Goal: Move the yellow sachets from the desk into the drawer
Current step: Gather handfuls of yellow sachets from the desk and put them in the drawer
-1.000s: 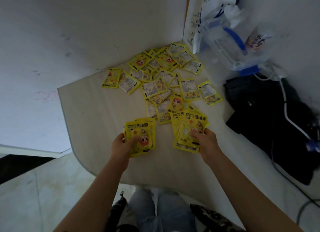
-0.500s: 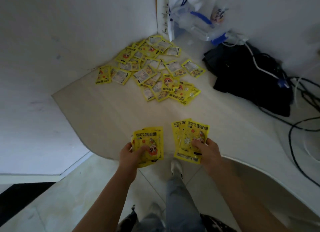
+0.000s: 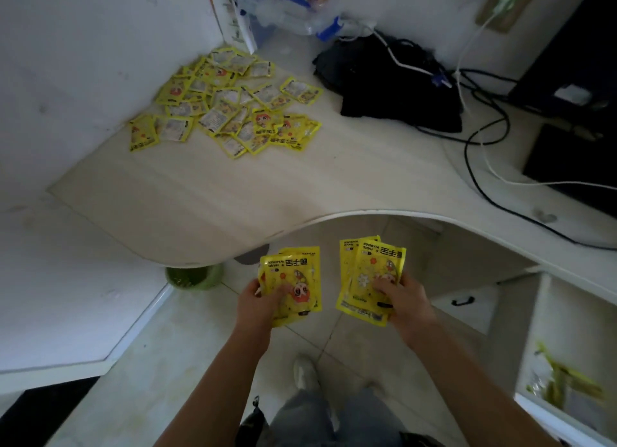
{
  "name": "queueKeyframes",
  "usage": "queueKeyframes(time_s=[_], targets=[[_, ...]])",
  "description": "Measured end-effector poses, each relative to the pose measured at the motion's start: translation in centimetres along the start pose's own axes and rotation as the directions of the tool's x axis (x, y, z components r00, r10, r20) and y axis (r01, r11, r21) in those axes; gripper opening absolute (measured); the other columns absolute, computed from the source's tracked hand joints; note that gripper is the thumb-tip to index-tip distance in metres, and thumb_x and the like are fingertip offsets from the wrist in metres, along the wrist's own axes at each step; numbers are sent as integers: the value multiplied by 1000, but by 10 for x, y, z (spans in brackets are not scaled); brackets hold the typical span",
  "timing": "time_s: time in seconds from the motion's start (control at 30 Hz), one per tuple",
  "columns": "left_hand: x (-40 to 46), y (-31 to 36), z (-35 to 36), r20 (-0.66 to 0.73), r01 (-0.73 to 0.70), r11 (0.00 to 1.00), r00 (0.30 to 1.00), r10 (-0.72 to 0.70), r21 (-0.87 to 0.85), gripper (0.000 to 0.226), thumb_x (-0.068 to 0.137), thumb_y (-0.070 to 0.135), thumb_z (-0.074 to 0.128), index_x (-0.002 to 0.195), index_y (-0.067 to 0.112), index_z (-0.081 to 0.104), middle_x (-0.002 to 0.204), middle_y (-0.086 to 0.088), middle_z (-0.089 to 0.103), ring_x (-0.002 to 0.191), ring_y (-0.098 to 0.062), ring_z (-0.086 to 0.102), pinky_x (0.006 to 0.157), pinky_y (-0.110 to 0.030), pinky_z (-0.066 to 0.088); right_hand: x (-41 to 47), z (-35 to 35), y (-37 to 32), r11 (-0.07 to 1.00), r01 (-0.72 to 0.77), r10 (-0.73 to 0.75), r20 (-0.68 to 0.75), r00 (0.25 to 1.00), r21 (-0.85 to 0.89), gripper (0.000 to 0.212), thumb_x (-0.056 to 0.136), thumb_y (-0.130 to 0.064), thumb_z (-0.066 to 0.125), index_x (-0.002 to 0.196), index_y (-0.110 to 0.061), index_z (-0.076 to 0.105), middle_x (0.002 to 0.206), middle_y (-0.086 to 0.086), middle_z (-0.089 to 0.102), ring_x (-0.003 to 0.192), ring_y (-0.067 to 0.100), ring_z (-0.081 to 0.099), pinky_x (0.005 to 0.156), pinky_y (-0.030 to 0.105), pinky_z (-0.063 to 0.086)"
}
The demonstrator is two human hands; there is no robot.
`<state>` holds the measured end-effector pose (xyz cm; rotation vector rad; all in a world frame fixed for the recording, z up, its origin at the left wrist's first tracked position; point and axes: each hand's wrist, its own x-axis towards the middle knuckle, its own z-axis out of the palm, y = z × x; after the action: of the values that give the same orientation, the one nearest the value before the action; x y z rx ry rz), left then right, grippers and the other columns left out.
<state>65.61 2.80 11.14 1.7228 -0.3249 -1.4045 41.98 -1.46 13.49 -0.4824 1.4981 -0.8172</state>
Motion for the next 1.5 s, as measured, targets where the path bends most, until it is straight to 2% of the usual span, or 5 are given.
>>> queueKeyframes(time_s=[0.5, 0.7, 0.9, 1.2, 1.5], targets=[[-134, -120, 145, 102, 16, 985, 994, -34, 169, 27, 74, 10, 79, 98, 12, 67, 95, -10, 73, 86, -30, 72, 78, -53, 58, -85, -230, 70, 979, -10, 31, -100, 994, 203, 11, 87, 1, 62, 95, -6, 65, 85, 14, 69, 81, 34, 68, 65, 42, 56], [-223, -196, 260, 215, 37, 970, 972, -90, 241, 31, 75, 9, 79, 101, 10, 64, 94, -12, 73, 84, -31, 71, 70, -45, 59, -119, -394, 97, 954, 7, 67, -236, 969, 300, 11, 86, -2, 64, 95, -7, 66, 85, 12, 69, 87, 35, 67, 79, 53, 56], [-220, -197, 282, 246, 48, 972, 963, -106, 229, 33, 73, 6, 79, 105, 9, 67, 96, -15, 74, 87, -35, 72, 75, -57, 57, -123, -411, 92, 940, 4, 88, -254, 963, 341, 23, 87, -2, 62, 110, 2, 62, 96, 20, 66, 91, 39, 65, 83, 63, 52], [-214, -214, 401, 350, 43, 922, 918, -188, 384, 25, 73, 6, 78, 97, 9, 72, 95, -15, 75, 90, -37, 71, 79, -62, 55, -99, -500, 74, 934, 18, 141, -414, 899, 358, 12, 88, -3, 61, 100, -5, 63, 91, 15, 68, 84, 33, 67, 75, 50, 57], [-190, -249, 484, 345, 39, 816, 894, -287, 576, 33, 72, 14, 80, 102, 11, 65, 97, -8, 72, 93, -28, 67, 87, -46, 53, -50, -560, 71, 970, -70, 189, -547, 815, 231, 10, 86, -8, 64, 96, -8, 64, 85, 9, 67, 76, 23, 66, 60, 31, 55]])
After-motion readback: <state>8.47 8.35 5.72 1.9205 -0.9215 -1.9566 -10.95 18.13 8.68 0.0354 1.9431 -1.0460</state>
